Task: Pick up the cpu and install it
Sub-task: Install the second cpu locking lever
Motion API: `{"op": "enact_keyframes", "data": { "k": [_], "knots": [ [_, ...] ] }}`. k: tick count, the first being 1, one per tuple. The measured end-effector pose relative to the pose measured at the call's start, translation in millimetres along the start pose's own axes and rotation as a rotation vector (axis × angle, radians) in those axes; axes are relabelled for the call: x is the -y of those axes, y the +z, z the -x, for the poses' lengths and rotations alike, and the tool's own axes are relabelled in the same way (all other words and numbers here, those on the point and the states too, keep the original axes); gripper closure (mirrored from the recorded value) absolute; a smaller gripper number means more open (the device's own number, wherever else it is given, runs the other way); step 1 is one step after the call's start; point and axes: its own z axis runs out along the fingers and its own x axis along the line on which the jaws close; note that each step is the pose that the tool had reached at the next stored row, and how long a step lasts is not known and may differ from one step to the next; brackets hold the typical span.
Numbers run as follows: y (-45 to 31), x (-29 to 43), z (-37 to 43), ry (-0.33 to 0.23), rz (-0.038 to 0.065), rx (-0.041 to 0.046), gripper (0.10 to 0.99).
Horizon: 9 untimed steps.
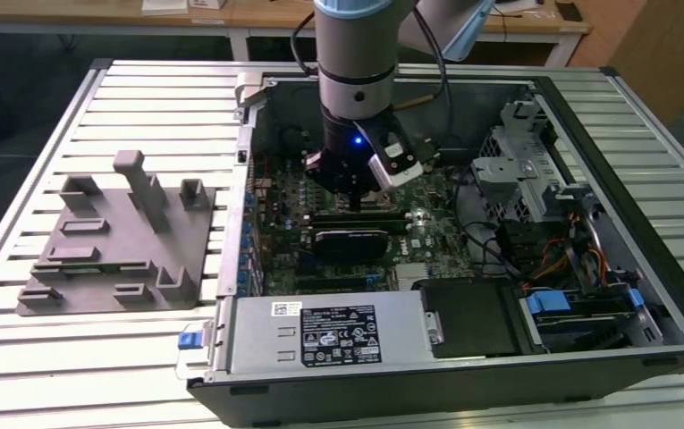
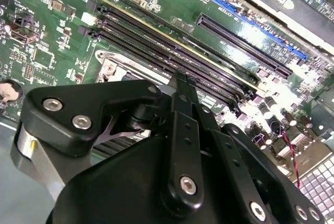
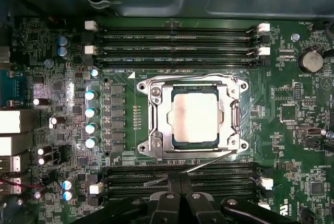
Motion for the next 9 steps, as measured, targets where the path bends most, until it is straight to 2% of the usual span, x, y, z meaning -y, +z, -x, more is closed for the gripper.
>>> {"op": "enact_keyframes", "data": {
  "k": [1,2,3,5,9],
  "knots": [
    [0.0,0.0,0.0,0.0,0.0,0.0,0.98],
    [0.0,0.2,-0.2,0.0,0.005,-0.0003,0.98],
    [0.2,0.6,-0.4,0.001,0.014,-0.0004,0.98],
    [1.1,1.5,-2.1,0.002,0.025,-0.0007,0.98],
    [3.8,4.3,-4.2,0.002,0.037,-0.001,0.98]
  ]
}}
